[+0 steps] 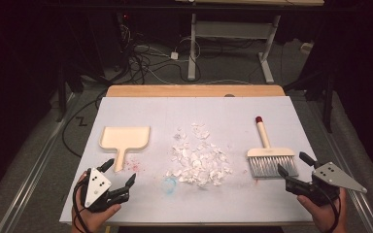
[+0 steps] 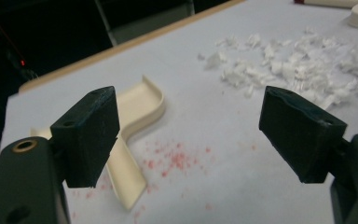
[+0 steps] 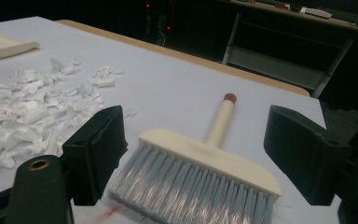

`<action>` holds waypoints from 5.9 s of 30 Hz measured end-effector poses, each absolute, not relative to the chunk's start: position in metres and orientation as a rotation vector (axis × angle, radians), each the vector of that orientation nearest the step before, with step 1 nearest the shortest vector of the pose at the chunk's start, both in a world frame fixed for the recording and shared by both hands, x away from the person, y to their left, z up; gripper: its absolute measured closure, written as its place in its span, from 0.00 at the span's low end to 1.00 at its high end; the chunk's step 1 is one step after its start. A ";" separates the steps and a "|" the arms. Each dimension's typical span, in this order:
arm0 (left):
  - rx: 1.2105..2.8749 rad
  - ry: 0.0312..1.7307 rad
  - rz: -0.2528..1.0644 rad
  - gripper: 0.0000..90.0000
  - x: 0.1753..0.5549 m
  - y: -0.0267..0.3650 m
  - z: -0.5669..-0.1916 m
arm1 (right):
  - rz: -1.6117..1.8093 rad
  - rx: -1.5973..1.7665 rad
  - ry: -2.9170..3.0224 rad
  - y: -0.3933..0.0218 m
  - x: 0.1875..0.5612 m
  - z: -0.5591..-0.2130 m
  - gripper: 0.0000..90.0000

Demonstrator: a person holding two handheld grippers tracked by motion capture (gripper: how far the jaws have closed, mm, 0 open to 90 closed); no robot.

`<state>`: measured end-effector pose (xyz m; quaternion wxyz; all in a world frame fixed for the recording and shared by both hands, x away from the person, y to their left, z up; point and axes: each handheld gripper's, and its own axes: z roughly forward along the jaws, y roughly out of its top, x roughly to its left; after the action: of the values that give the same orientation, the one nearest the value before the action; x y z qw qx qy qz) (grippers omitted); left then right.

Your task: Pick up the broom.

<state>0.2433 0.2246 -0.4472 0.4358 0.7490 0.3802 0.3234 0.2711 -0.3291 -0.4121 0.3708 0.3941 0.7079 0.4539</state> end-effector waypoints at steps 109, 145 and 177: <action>1.901 0.647 0.226 0.40 0.301 -0.028 -0.419 | 1.365 0.874 2.050 -0.217 0.316 -0.360 0.79; 2.151 0.160 0.072 0.72 0.298 0.050 -0.396 | 1.453 0.138 2.693 -0.216 0.318 -0.377 0.48; 2.039 0.657 0.628 0.21 0.266 0.168 -0.416 | 1.383 0.272 2.621 -0.215 0.323 -0.382 0.75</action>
<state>0.2656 0.1681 -0.4163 0.4392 0.8206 0.2645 0.2526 0.3230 -0.2151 -0.3821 0.0827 0.0909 0.8777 0.4632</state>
